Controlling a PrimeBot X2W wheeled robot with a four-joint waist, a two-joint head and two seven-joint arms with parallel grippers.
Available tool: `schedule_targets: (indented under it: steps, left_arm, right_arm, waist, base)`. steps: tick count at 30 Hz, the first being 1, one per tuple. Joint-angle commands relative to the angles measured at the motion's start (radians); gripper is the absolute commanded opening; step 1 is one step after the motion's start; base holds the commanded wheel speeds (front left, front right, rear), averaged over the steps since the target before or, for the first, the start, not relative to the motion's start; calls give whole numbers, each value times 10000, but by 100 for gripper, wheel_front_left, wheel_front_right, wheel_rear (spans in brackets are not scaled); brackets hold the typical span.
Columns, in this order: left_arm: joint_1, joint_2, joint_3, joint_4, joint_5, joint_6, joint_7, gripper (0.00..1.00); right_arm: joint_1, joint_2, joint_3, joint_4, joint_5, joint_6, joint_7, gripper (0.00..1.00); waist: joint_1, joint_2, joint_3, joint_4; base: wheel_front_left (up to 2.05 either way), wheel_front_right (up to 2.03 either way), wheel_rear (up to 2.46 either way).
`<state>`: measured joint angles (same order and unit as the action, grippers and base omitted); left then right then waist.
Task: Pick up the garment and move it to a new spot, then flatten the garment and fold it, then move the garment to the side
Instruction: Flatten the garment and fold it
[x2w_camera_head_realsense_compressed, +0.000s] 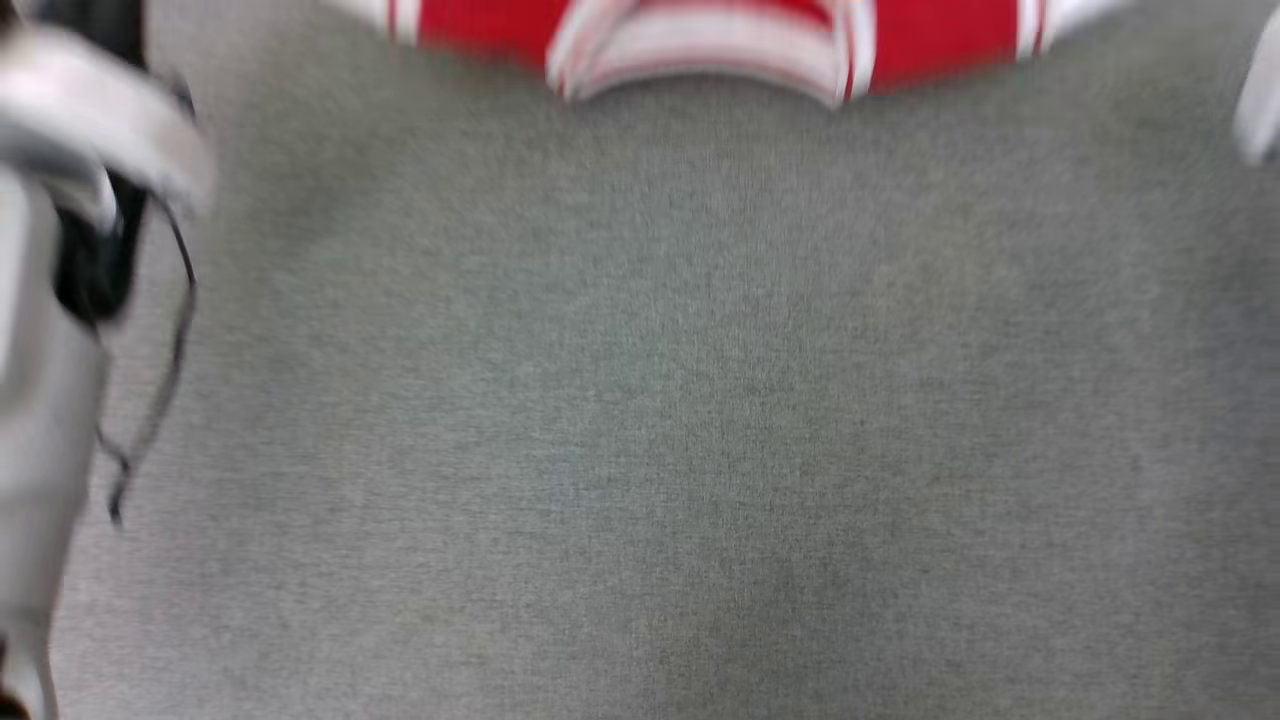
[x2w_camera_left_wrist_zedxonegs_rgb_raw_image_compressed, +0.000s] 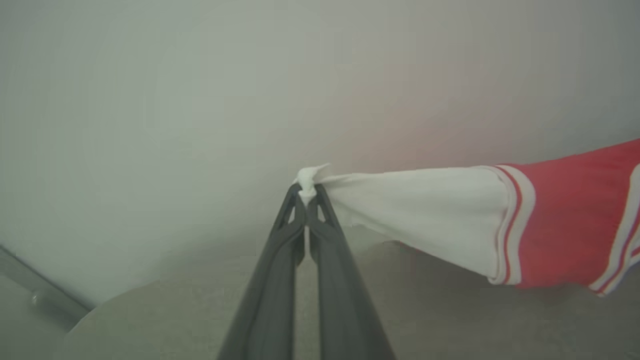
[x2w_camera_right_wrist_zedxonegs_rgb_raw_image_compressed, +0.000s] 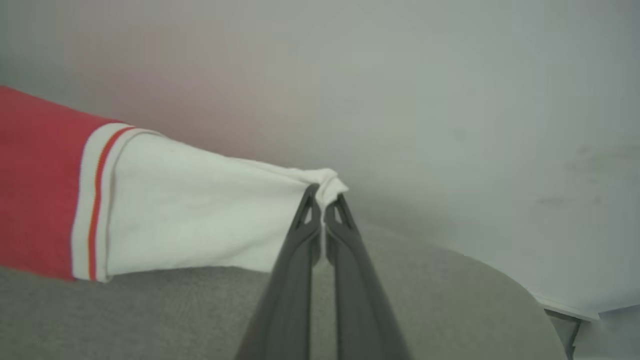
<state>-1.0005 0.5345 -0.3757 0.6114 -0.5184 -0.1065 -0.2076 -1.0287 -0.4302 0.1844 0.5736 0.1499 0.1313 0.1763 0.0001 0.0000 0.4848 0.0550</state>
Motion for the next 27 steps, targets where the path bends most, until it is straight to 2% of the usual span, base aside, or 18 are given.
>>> schedule_targets:
  steps: [1, 4, 10, 15, 21, 27]
  left_arm:
    - [252, 123, 59, -57, -109, 16, 36, 0]
    - [1535, 244, -65, -296, -271, 71, 241, 0]
    - [3922, 882, -412, -1587, -518, 325, 1475, 0]
    - [5730, 1412, -606, -2829, -885, 579, 2515, 0]
    - [7782, 2008, -718, -4167, -1325, 1004, 3265, 0]
    - [9583, 2709, -653, -5574, -1726, 1504, 3787, 0]
  right_arm:
    - [271, -148, 67, -33, 92, -10, 98, 0]
    - [1323, -484, 302, -106, 717, -12, 704, 0]
    - [3138, -1116, 560, -876, 1987, -15, 2362, 0]
    - [4732, -1588, 295, -1904, 2906, -15, 3820, 0]
    - [6758, -2067, 4, -3380, 3451, -13, 5344, 0]
    - [8488, -2080, -880, -4740, 3755, -13, 6670, 0]
  waist:
    - [-1, 0, -549, 58]
    - [-1, 0, -1259, 104]
    - [-1, 0, -2369, 57]
    - [-1, 0, -2999, -6]
    - [-1, 0, -3519, -206]
    - [-1, 0, -3771, -328]
  base:
    - [0, 0, 0]
    - [0, 0, 0]
    - [0, 0, 0]
    - [0, 0, 0]
    - [0, 0, 0]
    - [0, 0, 0]
